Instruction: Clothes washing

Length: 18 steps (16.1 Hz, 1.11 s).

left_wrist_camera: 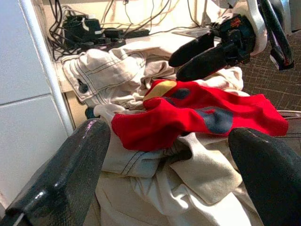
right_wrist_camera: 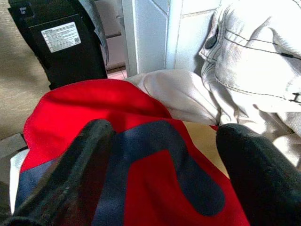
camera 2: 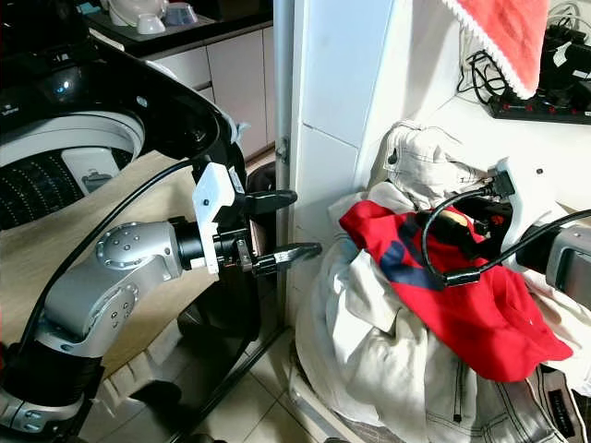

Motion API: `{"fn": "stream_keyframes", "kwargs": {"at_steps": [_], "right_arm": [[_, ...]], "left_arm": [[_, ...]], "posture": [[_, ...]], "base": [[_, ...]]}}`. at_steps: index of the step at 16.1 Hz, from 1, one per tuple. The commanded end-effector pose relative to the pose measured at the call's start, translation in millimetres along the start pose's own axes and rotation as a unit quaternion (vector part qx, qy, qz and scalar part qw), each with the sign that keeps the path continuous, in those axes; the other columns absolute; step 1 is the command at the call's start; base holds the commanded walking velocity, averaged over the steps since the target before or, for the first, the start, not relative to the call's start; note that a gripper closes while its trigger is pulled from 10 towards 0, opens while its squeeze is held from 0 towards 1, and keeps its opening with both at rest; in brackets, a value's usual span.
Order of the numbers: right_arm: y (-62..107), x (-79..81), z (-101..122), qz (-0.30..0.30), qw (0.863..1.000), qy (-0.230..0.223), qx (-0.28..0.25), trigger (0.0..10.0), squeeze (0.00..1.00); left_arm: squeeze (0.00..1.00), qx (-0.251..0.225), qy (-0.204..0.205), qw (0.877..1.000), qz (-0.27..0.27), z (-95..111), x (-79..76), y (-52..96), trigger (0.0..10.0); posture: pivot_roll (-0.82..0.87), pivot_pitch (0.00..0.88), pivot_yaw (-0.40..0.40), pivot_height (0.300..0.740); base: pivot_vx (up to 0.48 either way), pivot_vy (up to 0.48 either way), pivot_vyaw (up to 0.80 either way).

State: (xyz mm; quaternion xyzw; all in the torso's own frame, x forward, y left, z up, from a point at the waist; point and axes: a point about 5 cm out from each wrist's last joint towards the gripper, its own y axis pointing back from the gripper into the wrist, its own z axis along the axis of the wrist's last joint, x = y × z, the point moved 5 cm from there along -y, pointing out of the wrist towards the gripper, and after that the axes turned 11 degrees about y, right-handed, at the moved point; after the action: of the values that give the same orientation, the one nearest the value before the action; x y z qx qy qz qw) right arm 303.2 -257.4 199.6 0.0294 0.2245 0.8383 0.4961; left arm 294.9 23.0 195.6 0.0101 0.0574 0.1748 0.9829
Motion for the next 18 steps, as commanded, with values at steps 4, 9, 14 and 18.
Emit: {"fn": "stream_keyframes", "kwargs": {"at_steps": [4,9,14,18], "right_arm": [[-10.3,-1.2,-23.6,-0.005,0.999,-0.032,0.037,10.0,0.0],[-27.3,10.8,-73.4,0.044,0.991,-0.081,0.095,2.4,0.0],[-27.5,9.2,-67.1,0.053,0.992,-0.08,0.081,0.0,0.0],[-26.7,7.2,-63.5,0.05,0.993,-0.078,0.068,0.0,0.0]], "left_arm": [[0.0,0.014,-0.002,1.0,-0.02,-2.3,-7.4,1.6,10.0],[0.0,0.026,0.003,0.998,-0.052,-3.0,-16.4,0.5,10.0],[0.0,0.024,0.005,0.998,-0.05,-1.8,-16.3,0.0,10.0],[0.0,0.023,0.005,0.999,-0.049,-1.9,-15.9,-0.6,10.0]], "posture": [[-0.2,0.0,0.038,0.74],[-0.2,0.0,0.043,0.74],[-0.2,0.0,0.038,0.74],[-0.2,0.0,0.04,0.74]], "base": [[0.0,0.0,0.0],[0.0,0.0,0.0],[0.0,0.0,0.0],[0.0,0.0,0.0]]}}
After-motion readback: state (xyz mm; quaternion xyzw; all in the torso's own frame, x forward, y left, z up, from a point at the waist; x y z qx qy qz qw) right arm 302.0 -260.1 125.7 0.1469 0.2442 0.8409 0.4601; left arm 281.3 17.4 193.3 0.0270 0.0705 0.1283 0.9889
